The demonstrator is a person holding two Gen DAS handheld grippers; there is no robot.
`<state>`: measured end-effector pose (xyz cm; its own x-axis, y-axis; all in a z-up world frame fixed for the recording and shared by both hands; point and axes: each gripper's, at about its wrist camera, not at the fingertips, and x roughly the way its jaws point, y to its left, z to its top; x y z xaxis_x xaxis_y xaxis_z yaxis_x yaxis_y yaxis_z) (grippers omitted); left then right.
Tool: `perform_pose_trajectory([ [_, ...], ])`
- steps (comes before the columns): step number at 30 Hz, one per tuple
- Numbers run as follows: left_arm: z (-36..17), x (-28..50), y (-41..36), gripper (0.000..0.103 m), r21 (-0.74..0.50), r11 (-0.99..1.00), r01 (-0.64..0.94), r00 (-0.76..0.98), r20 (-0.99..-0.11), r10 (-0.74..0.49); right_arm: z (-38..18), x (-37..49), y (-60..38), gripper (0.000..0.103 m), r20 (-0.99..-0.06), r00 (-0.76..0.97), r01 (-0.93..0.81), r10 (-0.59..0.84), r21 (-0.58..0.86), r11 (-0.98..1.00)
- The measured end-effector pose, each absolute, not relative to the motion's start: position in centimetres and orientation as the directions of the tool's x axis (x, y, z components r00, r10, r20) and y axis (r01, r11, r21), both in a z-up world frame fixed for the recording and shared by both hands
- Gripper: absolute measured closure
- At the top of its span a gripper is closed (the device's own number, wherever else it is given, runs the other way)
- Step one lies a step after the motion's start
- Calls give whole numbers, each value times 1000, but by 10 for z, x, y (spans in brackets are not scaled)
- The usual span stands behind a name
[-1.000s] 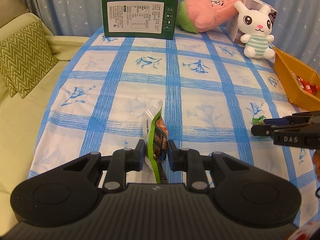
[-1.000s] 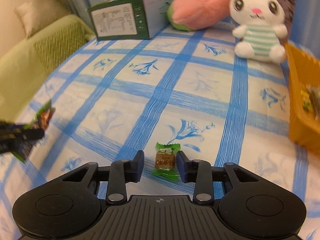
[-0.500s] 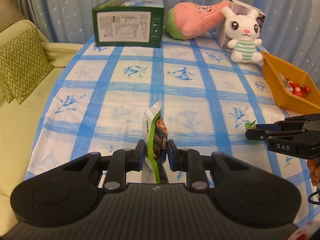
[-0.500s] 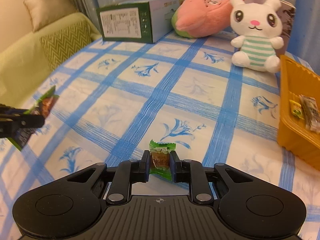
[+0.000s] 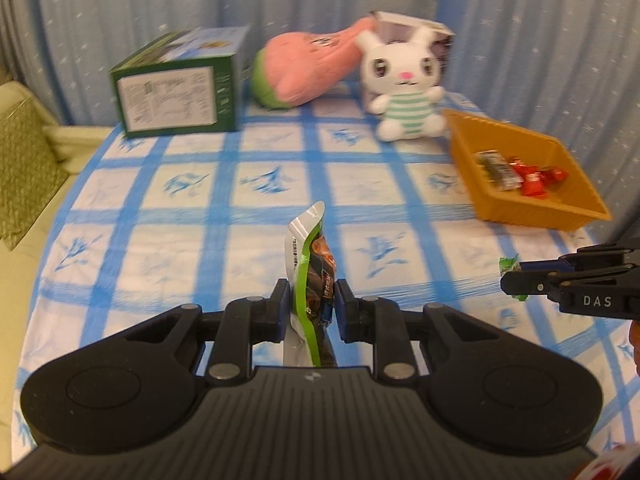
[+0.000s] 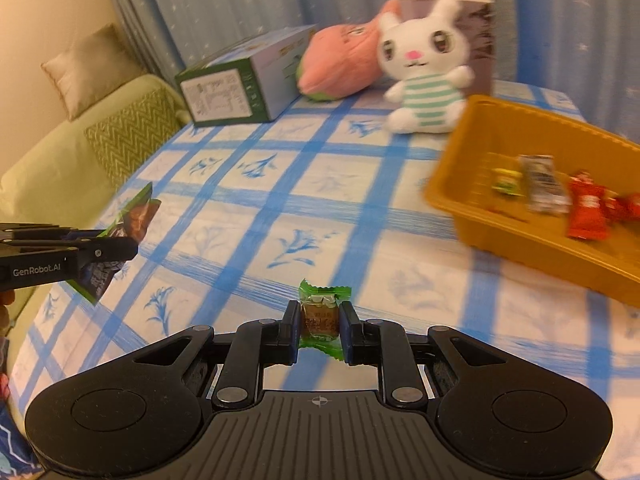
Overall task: Organize snacks
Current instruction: 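Carry both held green candies over the orange tray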
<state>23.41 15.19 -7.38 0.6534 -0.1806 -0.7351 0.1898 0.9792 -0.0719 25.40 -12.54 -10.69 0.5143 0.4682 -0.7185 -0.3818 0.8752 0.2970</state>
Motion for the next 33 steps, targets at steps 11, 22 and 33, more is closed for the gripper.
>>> perform_pose_trajectory([
  [11,-48,232,47,81,-78,929,361,648,-696,-310,-82,230,-236,83,-697,599,-256,394,300,919],
  [22,-28,260,-68,81,-61,846,530,611,-664,-431,-67,234,-325,83,-670,675,-148,310,289,946],
  [33,-23,319,-141,81,-36,792,609,583,-657,-478,-58,281,-363,83,-638,713,-132,291,285,949],
])
